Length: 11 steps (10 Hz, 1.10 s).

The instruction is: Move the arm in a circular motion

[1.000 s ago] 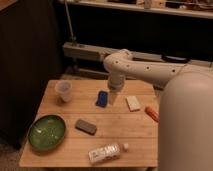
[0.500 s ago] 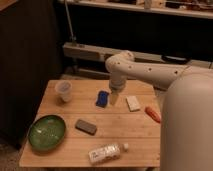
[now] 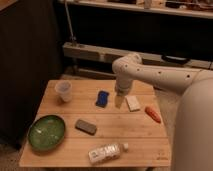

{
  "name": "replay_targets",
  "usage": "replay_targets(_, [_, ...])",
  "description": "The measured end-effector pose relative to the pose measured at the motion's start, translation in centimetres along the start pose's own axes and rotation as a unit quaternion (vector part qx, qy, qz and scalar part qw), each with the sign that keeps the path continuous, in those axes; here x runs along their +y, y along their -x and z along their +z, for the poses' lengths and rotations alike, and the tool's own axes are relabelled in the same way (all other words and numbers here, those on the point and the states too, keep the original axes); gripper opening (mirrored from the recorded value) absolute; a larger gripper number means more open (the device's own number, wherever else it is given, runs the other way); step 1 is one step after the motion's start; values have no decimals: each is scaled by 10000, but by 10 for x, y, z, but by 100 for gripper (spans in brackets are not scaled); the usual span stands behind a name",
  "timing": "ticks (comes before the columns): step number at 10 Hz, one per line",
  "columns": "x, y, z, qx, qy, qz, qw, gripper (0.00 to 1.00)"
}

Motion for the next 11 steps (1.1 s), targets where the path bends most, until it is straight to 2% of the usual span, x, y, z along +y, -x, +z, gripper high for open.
replay_targets(4, [14, 4, -2, 7, 41, -318, 9995, 65])
replay_targets(5, [17, 11, -3, 19, 56, -410, 9991, 65])
replay_targets(7, [27, 41, -4, 63, 124, -710, 9974, 65])
replay_targets(8, [28, 46, -4, 79, 142, -815, 9965, 65])
replay_targets(11, [26, 34, -4, 48, 126, -899, 9959, 65])
